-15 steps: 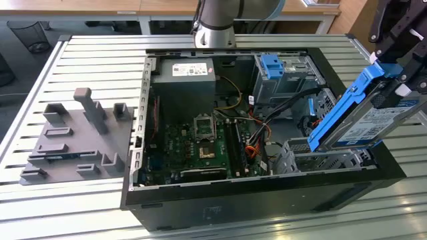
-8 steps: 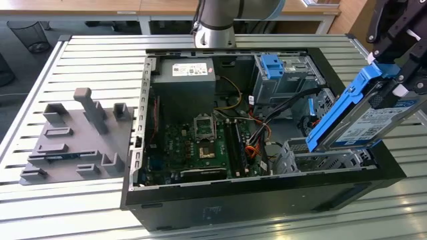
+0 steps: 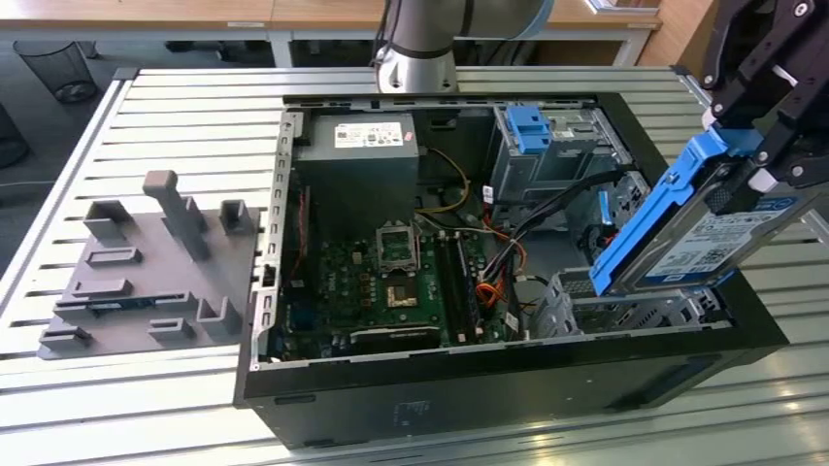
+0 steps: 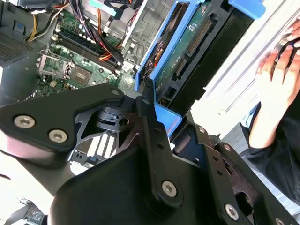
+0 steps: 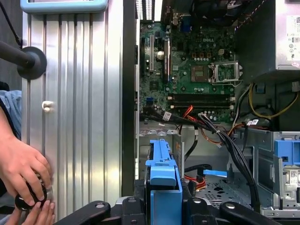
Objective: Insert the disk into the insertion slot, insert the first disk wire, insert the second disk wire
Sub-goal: 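Insert the disk into the insertion slot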
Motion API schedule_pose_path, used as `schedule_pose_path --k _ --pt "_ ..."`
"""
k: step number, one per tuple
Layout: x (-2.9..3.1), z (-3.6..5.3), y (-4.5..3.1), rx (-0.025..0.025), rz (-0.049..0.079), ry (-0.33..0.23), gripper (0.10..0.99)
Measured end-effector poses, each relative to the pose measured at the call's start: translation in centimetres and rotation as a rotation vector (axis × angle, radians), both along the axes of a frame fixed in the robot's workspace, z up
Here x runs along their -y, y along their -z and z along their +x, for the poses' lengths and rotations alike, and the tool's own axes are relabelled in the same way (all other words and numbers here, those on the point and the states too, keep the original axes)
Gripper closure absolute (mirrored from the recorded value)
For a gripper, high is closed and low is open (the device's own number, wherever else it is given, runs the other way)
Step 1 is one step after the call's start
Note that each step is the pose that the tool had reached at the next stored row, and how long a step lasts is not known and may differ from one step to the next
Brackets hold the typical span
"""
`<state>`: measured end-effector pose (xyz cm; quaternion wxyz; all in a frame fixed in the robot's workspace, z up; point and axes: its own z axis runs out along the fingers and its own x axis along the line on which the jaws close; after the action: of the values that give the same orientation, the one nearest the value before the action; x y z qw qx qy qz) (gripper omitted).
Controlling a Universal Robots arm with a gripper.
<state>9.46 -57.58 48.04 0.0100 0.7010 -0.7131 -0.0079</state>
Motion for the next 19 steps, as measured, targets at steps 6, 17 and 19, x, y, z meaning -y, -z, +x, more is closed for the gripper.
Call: schedule_pose_path --k 6,17,19 --pt "-0.52 -0.11 0.5 0.0004 0.0 0.0 0.722" --pt "-1.07 -0.19 1.82 0.0004 -0.001 0.0 0.722" --pt "-1.14 -0.2 2.01 0.0004 0.0 0.0 0.722"
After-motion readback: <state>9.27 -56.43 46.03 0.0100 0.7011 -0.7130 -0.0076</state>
